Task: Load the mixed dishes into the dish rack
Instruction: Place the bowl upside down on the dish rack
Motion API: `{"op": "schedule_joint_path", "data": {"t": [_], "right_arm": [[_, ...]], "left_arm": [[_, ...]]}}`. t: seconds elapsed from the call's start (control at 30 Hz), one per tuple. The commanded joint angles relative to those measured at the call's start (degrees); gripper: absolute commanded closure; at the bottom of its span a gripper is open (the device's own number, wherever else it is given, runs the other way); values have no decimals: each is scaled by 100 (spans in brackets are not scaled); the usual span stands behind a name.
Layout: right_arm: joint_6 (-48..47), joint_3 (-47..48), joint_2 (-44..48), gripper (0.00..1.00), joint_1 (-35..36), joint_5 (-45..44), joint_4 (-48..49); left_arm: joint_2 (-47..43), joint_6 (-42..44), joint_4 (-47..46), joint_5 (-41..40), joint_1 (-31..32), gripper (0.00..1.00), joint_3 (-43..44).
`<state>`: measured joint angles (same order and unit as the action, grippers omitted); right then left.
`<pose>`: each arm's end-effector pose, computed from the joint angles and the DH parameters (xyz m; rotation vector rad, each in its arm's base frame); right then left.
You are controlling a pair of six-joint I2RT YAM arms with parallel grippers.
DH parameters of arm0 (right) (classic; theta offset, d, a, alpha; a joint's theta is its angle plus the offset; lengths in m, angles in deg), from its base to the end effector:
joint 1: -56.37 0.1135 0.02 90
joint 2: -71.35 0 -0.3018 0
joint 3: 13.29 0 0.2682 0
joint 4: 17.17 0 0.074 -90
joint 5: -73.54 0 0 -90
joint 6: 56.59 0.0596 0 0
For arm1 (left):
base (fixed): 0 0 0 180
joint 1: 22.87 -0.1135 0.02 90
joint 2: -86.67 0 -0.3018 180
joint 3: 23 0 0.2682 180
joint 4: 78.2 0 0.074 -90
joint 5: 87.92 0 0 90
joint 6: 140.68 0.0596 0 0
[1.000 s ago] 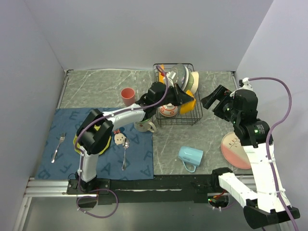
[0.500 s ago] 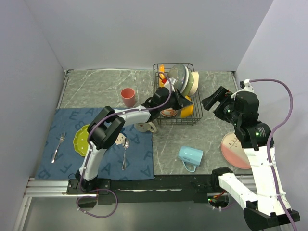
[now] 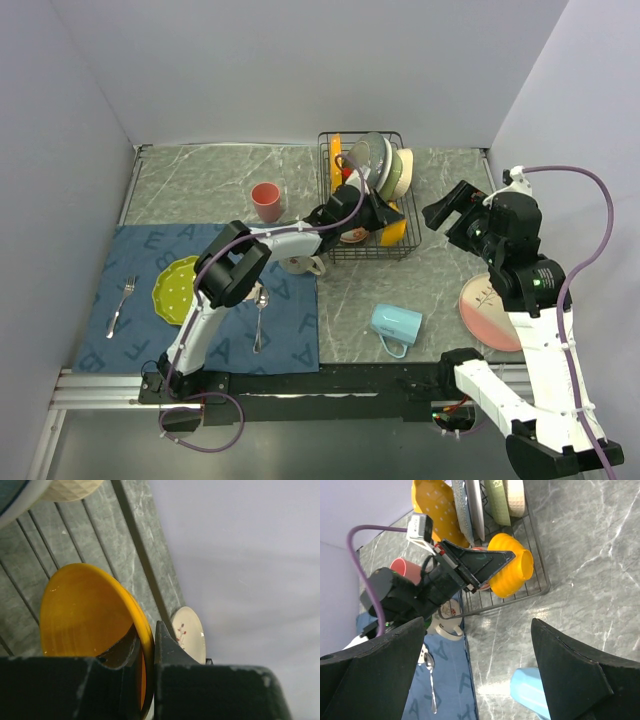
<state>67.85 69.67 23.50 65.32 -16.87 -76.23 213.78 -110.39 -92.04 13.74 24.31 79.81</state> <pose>0.1571 0.0243 0.4373 0.4505 1.9702 0.4789 0.3831 -0.4312 0.2198 -0.0496 2.0200 -1.4685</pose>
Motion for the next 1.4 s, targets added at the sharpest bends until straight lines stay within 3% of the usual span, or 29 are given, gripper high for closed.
{"op": "schedule_joint_path", "data": {"t": [0.0,0.23,0.57,0.8,0.9,1.03,1.13,1.37], "right_arm": [[-95,10,83,6,-51,-153,60],[-60,-52,101,6,-43,-118,104],[-25,-131,110,7,-43,-39,201],[-7,-166,101,7,-43,14,236],[-7,-175,101,7,-43,14,245],[-16,-193,101,7,-34,14,262],[2,-210,92,7,-43,14,271],[19,-236,84,7,-43,14,315]], "left_arm": [[173,-138,-435,-50,19,99,231],[165,-86,-347,-260,2,97,47],[-291,134,-13,-928,2,58,-559],[-582,152,22,-1148,2,60,-867],[-705,204,66,-1340,2,52,-929],[-863,248,119,-1447,11,29,-1034],[-1047,292,241,-1639,37,20,-1149],[-1469,486,1067,-2290,151,14,-1061]]}}
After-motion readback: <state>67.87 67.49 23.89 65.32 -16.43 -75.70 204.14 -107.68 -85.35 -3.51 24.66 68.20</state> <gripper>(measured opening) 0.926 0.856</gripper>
